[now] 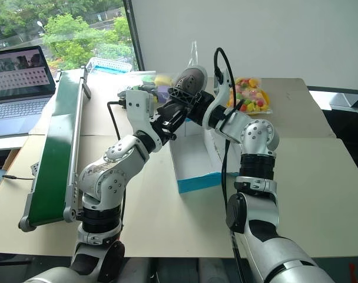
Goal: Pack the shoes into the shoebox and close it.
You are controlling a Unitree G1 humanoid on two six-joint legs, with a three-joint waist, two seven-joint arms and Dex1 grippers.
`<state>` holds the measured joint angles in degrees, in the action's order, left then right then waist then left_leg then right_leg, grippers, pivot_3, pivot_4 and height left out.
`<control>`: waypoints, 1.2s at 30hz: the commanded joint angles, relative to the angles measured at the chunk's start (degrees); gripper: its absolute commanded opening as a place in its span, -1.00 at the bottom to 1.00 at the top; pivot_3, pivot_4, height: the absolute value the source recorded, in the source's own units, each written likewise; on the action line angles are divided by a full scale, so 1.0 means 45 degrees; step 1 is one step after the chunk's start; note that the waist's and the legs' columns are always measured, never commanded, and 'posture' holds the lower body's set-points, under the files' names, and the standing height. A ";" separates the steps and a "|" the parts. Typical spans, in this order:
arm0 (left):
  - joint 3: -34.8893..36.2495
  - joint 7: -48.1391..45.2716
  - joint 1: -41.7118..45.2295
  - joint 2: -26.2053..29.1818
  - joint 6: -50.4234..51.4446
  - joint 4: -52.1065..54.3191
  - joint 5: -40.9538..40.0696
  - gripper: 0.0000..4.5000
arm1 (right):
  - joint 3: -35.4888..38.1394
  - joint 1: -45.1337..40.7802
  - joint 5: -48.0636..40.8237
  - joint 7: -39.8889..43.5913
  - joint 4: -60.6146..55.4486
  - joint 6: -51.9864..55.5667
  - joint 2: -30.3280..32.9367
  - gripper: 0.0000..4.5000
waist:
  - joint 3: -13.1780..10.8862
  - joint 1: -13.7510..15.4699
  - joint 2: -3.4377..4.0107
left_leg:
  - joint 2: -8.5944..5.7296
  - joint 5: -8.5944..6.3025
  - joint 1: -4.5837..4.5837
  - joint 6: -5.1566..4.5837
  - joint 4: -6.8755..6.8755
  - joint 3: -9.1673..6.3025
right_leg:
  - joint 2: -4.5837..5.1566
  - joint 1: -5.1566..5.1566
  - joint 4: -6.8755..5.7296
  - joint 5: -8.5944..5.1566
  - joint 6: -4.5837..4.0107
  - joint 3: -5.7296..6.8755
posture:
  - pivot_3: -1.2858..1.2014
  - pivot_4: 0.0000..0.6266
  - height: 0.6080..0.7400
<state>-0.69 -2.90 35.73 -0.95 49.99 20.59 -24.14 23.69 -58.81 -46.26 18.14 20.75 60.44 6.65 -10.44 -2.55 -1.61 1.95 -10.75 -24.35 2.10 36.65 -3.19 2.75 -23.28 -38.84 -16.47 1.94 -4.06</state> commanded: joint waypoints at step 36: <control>0.0714 -0.6999 -0.1595 0.9920 0.2869 0.3515 -0.3779 1.00 | -0.7691 0.0776 0.6482 0.0308 -0.1062 -0.0165 0.2421 -0.83 | -0.0025 -0.0023 0.0031 | 0.0015 0.0005 0.0005 0.0007 -0.0135 0.0005 | -0.0010 -0.0021 0.0111 -0.0002 -0.0005 -0.0005 | 0.03 -0.52 1.00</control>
<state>1.57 -32.88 28.81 41.98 64.20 34.11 -40.86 -12.26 -54.17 -18.07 18.86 17.57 61.48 17.04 -10.56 -2.65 -1.47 2.02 -10.73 -24.31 2.13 36.04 -3.17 2.70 -23.38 -38.34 -16.48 1.92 -4.09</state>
